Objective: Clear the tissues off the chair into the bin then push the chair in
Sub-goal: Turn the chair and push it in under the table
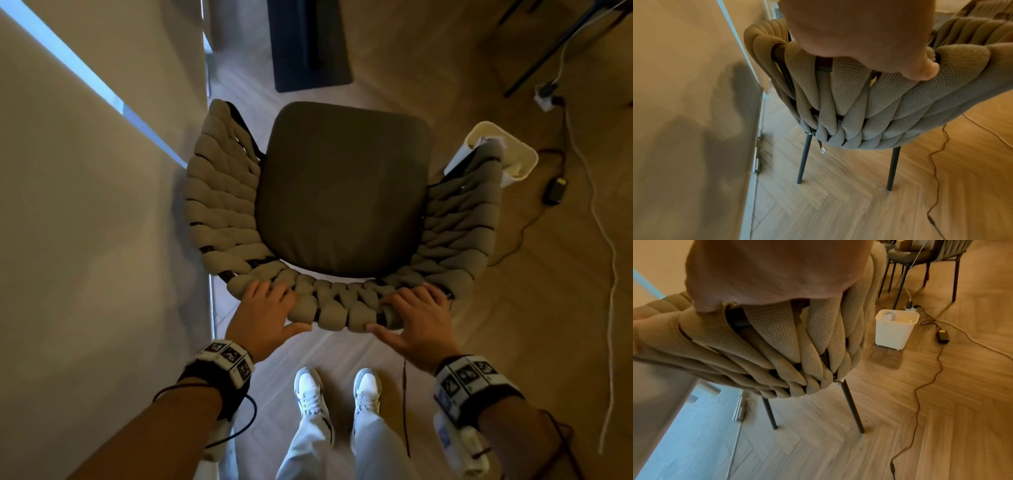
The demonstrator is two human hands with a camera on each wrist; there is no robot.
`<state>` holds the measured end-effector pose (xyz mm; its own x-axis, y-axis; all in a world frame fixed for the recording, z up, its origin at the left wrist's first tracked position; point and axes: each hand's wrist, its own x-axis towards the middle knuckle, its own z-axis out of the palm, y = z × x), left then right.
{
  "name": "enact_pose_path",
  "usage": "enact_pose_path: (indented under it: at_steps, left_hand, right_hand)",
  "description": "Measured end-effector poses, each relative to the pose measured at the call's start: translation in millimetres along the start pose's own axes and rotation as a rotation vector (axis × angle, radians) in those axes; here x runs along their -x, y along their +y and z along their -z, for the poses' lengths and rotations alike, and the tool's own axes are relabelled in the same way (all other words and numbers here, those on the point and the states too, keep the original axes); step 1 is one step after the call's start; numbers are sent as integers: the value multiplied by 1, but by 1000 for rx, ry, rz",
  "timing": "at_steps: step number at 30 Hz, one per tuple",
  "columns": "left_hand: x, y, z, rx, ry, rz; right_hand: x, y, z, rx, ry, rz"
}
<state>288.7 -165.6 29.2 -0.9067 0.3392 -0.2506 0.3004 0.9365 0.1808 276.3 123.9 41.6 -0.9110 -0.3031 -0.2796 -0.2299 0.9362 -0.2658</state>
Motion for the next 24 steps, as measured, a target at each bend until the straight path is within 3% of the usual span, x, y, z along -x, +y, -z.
enact_pose_path:
  at_steps: [6, 12, 24]
  left_hand:
    - [-48, 22, 6, 31, 48, 89]
    - [-95, 27, 18, 41, 63, 174]
    - [-207, 5, 42, 53, 112, 264]
  right_hand:
    - [-58, 42, 32, 35, -35, 25]
    - [-111, 75, 66, 55, -107, 187]
    - [-237, 117, 110, 112, -123, 258]
